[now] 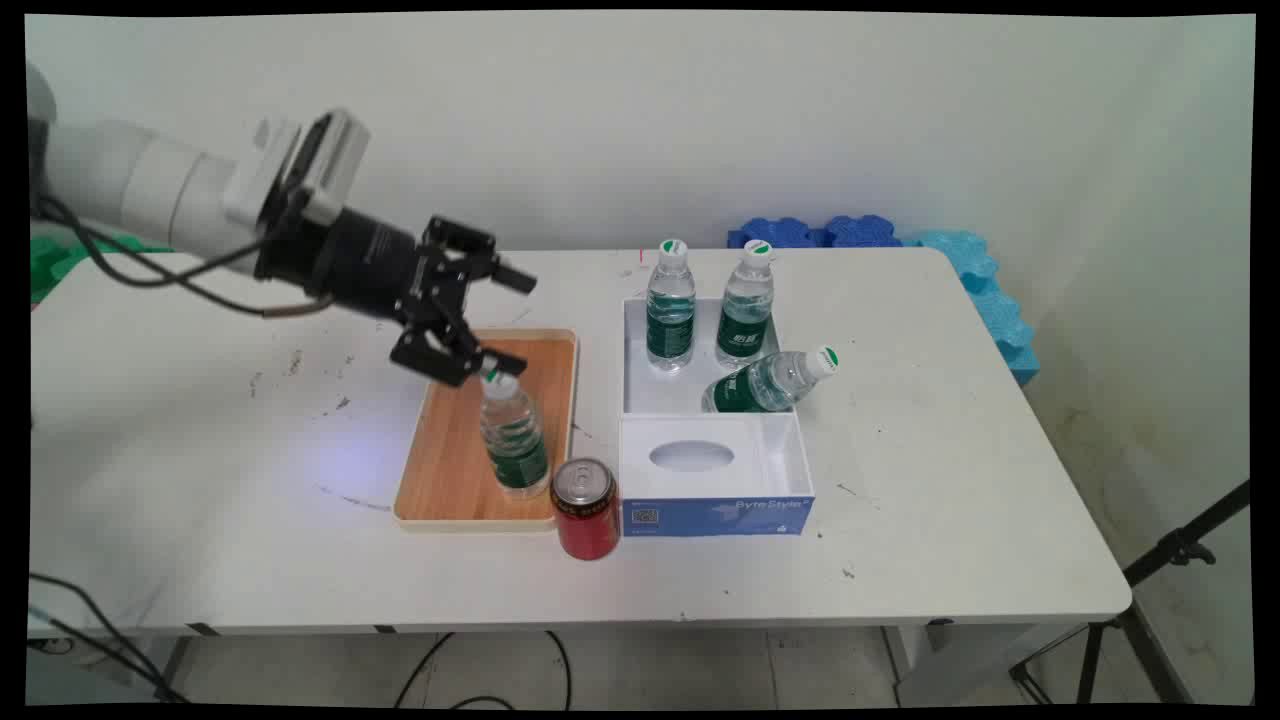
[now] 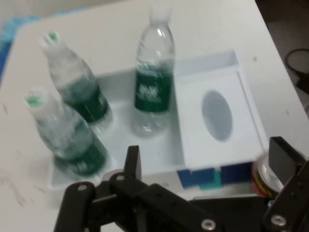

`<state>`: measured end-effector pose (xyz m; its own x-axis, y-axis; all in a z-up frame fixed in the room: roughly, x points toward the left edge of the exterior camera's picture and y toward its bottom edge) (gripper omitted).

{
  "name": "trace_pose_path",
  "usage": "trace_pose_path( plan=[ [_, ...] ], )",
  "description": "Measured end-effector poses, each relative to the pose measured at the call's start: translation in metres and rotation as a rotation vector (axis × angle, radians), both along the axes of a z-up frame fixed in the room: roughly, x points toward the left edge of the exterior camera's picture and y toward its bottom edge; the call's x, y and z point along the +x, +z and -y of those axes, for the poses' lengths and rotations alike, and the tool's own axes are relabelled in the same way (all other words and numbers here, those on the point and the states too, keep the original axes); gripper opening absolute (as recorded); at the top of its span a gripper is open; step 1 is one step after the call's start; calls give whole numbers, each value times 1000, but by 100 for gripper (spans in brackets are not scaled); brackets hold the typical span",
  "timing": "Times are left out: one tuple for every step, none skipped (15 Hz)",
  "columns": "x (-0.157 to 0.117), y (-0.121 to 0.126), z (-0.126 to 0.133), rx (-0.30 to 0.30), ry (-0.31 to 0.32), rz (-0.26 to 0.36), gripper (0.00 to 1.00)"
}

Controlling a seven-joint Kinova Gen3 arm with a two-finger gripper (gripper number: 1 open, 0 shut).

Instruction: Pick up the green bottle from the white box

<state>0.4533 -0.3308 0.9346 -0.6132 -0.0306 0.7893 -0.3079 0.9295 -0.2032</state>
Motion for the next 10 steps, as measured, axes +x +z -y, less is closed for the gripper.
trace_pose_path(
  plan=[
    [-7,9,3,-18,-12,7,100],
    [-16,17,8,-41,-28,19,100],
    [-26,23,13,-61,-47,34,100],
    [-36,26,18,-75,-64,49,100],
    [-48,28,25,-88,-81,65,100],
    [-60,28,32,-98,-96,81,100],
    [-70,27,39,-103,-107,94,100],
    [-83,25,47,-108,-118,107,100],
    [-95,21,56,-110,-128,120,100],
    [-108,17,64,-110,-138,134,100]
  ],
)
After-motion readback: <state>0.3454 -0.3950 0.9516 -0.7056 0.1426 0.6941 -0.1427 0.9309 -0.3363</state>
